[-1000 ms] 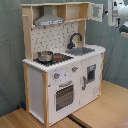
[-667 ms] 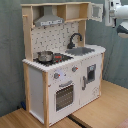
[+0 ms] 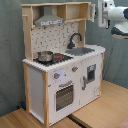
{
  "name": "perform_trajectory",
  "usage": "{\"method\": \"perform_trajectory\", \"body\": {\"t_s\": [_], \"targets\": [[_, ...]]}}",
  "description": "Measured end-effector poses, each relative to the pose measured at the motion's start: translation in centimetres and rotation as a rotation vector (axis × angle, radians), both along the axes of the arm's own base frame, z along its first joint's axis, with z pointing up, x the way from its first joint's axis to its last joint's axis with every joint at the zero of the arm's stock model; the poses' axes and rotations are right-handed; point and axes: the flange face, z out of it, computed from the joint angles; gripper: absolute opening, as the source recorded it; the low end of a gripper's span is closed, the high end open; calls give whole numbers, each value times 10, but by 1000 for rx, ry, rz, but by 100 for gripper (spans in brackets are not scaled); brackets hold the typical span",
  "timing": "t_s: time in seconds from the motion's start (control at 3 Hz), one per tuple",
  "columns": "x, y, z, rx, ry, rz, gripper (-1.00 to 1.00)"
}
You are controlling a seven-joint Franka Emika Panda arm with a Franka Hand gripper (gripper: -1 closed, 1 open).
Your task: Play with the kitchen
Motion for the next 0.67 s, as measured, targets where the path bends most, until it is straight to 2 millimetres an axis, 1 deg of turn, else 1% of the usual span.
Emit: {"method": "perform_trajectory", "body": {"t_s": [0.33, 0.67], "targets": [[17, 20, 1, -12, 2, 18, -100], [34, 35, 4, -23, 3, 31, -100]]}}
